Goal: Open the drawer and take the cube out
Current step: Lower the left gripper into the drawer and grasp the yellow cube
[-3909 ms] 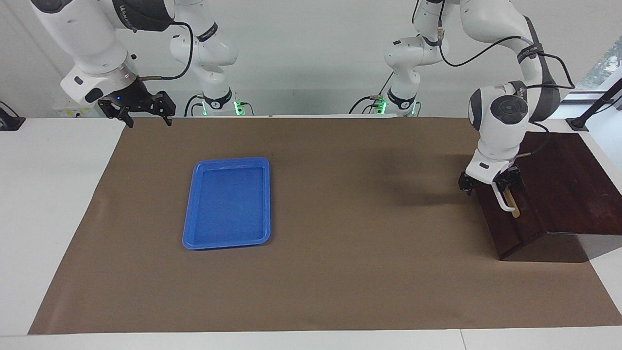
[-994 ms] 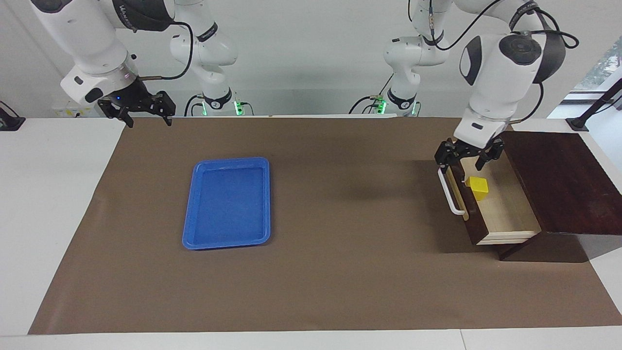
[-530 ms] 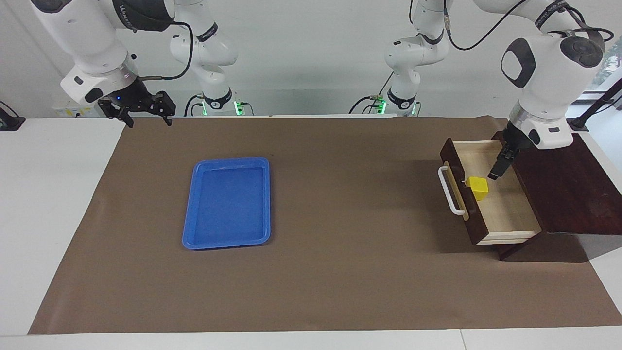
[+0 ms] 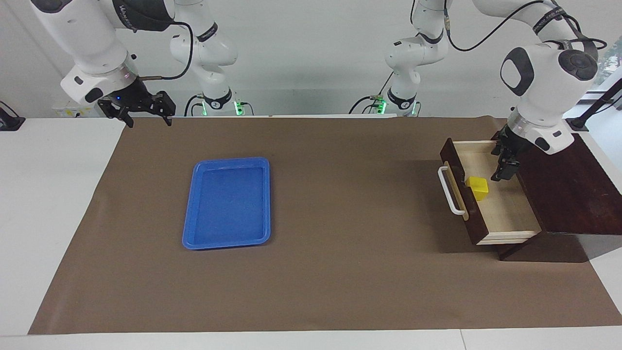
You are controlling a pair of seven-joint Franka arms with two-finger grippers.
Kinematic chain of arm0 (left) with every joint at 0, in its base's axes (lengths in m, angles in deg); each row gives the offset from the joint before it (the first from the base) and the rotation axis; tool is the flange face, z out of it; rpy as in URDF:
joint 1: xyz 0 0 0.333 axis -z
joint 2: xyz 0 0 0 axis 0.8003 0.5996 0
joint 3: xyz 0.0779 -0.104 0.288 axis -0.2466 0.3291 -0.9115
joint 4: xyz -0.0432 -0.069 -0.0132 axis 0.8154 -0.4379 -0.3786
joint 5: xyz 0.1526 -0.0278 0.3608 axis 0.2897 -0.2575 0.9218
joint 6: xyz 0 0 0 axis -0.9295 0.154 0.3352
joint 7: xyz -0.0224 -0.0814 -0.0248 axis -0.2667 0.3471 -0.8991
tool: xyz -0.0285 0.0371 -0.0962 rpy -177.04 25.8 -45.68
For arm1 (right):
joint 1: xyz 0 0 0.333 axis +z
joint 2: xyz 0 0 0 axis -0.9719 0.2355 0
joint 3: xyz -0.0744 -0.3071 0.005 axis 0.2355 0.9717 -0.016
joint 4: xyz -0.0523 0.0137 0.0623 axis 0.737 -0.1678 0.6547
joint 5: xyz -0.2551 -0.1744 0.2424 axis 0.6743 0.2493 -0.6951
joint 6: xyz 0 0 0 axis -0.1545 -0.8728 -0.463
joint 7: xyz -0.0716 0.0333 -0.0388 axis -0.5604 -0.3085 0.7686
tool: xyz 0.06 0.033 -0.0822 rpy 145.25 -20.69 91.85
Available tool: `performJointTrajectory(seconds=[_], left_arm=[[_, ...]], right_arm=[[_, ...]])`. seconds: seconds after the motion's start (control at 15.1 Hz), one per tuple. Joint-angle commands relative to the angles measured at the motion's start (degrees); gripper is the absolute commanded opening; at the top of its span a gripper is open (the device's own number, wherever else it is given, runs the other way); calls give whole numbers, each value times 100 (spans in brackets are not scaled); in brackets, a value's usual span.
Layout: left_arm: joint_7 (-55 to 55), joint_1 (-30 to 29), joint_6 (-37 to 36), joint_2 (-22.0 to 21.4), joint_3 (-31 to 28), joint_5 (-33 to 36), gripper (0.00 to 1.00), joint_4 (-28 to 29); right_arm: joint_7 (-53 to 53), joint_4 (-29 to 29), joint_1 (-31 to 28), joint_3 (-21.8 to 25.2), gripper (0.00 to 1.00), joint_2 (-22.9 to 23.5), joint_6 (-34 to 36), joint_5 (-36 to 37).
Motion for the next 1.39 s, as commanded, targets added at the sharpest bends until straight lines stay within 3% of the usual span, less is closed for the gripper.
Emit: performJointTrajectory(seconds=[0.0,1.19,1.32], left_arm=[[-593,-45,308,124,58,-190,100,79],[-734,17,775,265,58,-182,100,536],[-734,8,766,265,58,-182,93,519]], right_arm=[[-67,-142,-95,-67,100,-115,-109,-76],[-67,-142,-103,-67,100,-115,-109,-76],[-67,-151,-112,-59,100,-124,-109,-76]])
